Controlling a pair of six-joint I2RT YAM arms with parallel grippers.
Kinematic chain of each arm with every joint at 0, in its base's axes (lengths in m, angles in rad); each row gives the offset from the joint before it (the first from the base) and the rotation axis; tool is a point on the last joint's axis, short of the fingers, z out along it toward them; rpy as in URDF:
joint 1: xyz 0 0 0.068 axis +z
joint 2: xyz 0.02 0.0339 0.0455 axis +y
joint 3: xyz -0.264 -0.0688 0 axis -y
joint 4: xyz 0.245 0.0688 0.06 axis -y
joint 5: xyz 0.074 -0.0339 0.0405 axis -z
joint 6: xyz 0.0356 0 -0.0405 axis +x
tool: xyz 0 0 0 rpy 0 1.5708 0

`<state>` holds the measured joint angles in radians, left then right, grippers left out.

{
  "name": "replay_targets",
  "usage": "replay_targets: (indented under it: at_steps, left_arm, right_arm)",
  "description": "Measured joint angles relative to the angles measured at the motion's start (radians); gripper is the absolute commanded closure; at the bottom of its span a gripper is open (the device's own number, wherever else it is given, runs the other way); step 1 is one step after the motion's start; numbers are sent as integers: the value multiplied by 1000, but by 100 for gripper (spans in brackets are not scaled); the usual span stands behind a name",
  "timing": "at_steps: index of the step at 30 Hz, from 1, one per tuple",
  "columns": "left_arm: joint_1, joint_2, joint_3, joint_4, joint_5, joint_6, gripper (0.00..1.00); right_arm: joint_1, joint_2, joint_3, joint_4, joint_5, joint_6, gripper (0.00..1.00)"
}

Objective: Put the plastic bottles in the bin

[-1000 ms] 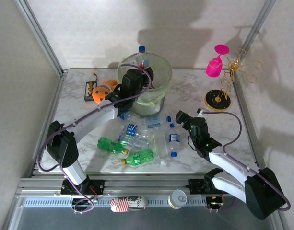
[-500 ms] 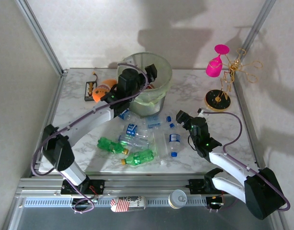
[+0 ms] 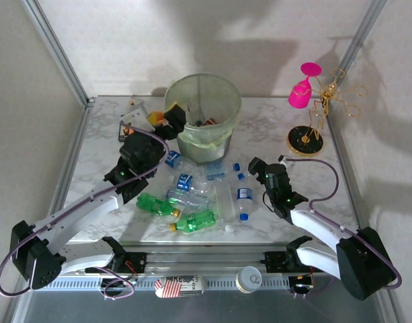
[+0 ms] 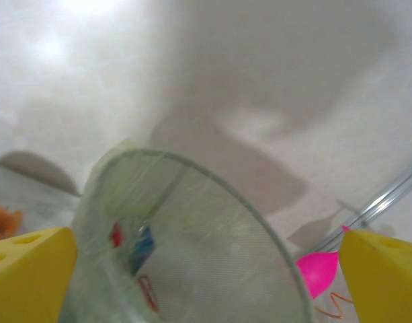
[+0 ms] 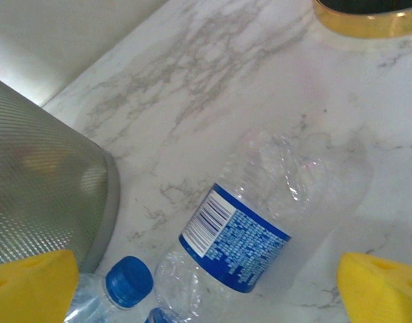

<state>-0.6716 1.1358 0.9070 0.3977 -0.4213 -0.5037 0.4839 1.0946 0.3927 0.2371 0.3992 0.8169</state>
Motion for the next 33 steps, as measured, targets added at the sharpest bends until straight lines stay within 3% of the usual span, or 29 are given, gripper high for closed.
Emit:
replay_targets:
  at_steps: [9, 15, 24, 33]
  left_arm:
    - [0, -82, -354, 64, -13, -237, 0]
    - [-15, -66, -463, 93, -9, -369, 0]
    - [-21, -44, -486, 128, -5, -415, 1]
    - [-21, -163, -560, 114, -53, -414, 0]
  right_arm:
    - [-26, 108, 27, -17, -19, 81, 1]
    - [-48, 218, 88, -16, -65, 108, 1]
    - [-74, 369, 216, -5, -117, 142, 1]
    - [-77, 481, 232, 36, -164, 224, 2]
